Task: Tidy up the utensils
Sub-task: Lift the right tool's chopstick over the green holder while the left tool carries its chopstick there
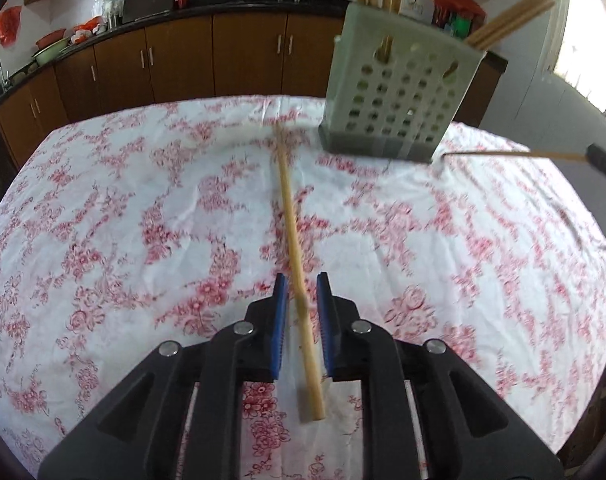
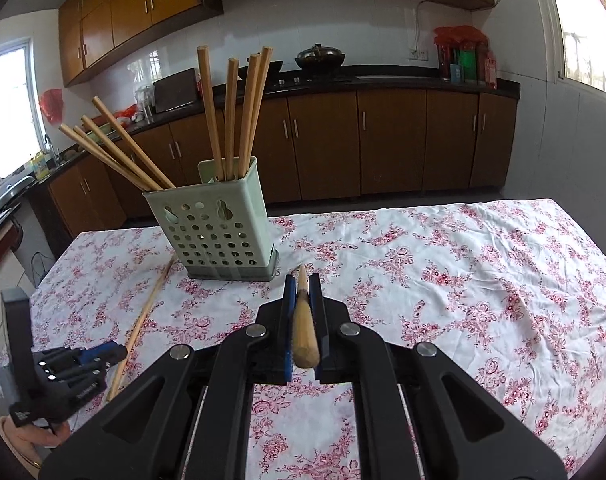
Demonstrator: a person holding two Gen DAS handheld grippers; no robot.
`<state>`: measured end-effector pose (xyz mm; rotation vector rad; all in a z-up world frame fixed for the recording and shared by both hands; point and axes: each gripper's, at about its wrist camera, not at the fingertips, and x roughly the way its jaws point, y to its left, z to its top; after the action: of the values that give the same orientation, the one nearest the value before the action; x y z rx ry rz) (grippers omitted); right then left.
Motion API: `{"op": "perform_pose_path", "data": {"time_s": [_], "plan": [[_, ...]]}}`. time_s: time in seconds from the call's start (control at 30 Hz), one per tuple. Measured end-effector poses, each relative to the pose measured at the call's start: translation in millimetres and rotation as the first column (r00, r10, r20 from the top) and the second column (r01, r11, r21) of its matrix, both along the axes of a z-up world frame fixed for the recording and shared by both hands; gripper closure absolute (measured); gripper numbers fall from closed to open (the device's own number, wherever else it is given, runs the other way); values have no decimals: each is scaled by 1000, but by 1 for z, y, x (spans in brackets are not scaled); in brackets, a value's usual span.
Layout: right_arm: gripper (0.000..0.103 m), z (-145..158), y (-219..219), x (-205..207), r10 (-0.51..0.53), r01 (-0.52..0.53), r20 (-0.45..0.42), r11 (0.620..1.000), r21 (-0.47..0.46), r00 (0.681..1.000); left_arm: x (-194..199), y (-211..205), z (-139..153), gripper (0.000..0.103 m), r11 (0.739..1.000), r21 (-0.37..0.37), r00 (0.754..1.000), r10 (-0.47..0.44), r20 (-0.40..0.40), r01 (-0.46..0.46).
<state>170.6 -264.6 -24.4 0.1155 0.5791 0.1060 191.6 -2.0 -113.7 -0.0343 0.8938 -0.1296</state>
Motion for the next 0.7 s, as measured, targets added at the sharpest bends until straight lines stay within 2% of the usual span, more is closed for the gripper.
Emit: {"op": "perform_pose_path", "data": {"time_s": [0.07,0.23,0.33,0.5,0.7], "plan": [[96,0,-1,0,0,0,0,1000,1,1000,0,0,-6,94,1000,7,1000,6,1,-6],[96,4,-2,-1,-3,3,14,1000,3,1000,-2,2,0,95,999,24,1000,-23,-1,23],[96,16,-3,-3,-6,6,45,1000,3,999,-7,9,29,95,1000,13,998,-21,63,20],[96,37,-5,-7,-9,8,103,1000,6,995,-14,29,88,95,999,-31,980,-4,199,10],[96,55,-2,-11,0,0,157,1000,4,988,-16,34,141,95,997,-74,955,5,296,18]]}}
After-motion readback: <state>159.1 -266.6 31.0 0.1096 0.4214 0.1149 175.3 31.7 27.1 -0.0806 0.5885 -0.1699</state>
